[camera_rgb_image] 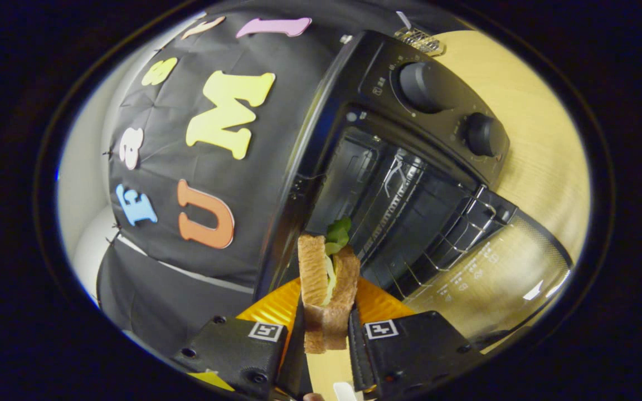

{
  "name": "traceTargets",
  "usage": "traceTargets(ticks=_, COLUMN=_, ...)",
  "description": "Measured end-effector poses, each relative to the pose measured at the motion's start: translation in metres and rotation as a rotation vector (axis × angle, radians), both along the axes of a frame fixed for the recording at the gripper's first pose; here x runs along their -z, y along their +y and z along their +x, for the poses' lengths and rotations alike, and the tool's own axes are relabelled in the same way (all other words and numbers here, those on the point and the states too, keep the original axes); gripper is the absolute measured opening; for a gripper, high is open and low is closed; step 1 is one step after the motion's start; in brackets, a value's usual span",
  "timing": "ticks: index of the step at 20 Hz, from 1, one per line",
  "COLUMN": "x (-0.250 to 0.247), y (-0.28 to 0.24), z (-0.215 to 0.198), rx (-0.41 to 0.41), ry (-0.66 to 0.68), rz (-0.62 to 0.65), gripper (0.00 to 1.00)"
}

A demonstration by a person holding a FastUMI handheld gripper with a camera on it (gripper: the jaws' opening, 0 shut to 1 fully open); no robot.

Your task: Open the toaster oven, put the food inside, and close the toaster oven door.

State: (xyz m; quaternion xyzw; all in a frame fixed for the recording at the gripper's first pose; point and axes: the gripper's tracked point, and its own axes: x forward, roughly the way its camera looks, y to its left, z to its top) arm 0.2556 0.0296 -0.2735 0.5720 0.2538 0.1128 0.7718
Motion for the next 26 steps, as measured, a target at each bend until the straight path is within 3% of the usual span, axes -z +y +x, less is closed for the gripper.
traceTargets(ticks=3, x=-0.001, y=0.004, z=0.015, rx=0.045, ry=-0.036, rz=0.038, gripper=0.4)
traceTargets(ticks=9, x=0.025, y=0.003, z=0.041, rx=0.196, ry=0.026, rz=0.071, gripper=0.41)
traceTargets(ticks=11, x=0.03, y=0.014, z=0.046, rx=0.187, ry=0.024, rz=0.053, gripper=0.45)
traceTargets(ticks=14, x=0.035, y=0.016, z=0.042, rx=0.172, ry=0.005, rz=-0.105, gripper=0.51)
traceTargets(ticks=19, x=0.03, y=0.017, z=0.042, rx=0.145, ry=-0.006, rz=-0.177, gripper=0.58)
traceTargets(ticks=22, x=0.029, y=0.017, z=0.034, rx=0.088, ry=0.006, rz=-0.298, gripper=0.68)
traceTargets(ticks=26, x=0.024, y=-0.001, z=0.029, rx=0.082, ry=0.008, rz=-0.474, gripper=0.82)
